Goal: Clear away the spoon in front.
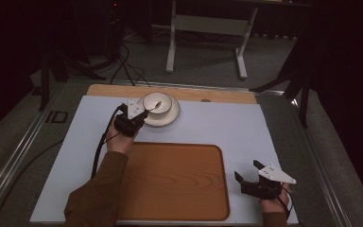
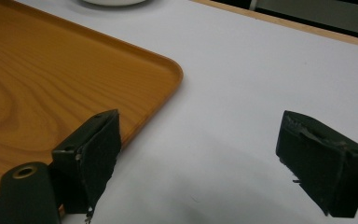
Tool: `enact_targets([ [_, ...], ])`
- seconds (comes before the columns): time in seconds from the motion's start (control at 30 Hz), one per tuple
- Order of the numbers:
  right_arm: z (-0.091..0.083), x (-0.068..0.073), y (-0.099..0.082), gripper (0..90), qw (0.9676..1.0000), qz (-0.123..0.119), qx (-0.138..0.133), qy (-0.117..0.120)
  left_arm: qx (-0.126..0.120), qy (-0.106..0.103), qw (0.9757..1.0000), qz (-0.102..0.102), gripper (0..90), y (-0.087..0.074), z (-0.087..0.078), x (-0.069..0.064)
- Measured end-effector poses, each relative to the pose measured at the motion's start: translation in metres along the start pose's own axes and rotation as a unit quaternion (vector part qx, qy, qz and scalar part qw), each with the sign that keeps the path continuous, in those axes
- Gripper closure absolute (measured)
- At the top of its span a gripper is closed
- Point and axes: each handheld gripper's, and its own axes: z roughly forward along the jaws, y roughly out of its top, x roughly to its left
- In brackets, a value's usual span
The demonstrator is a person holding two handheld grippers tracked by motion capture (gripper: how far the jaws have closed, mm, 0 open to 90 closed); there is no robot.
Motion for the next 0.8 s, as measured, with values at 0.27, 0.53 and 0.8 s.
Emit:
enact_targets([
  [0.27,0.0,0.0,0.0,13.8,1.0,0.0,0.0,-0.001,-0.003,-0.003,1.0,-0.008,90.0,-0.003,-0.013,0.006],
  [0.53,0.0,-0.001,0.0,13.8,1.0,0.001,-0.001,-0.001,-0.009,-0.002,0.9999,-0.011,90.0,-0.004,-0.025,0.009],
  [0.8,0.0,-0.001,0.0,13.8,1.0,0.001,-0.001,-0.002,-0.012,0.003,0.9999,-0.011,90.0,-0.004,-0.037,0.013],
])
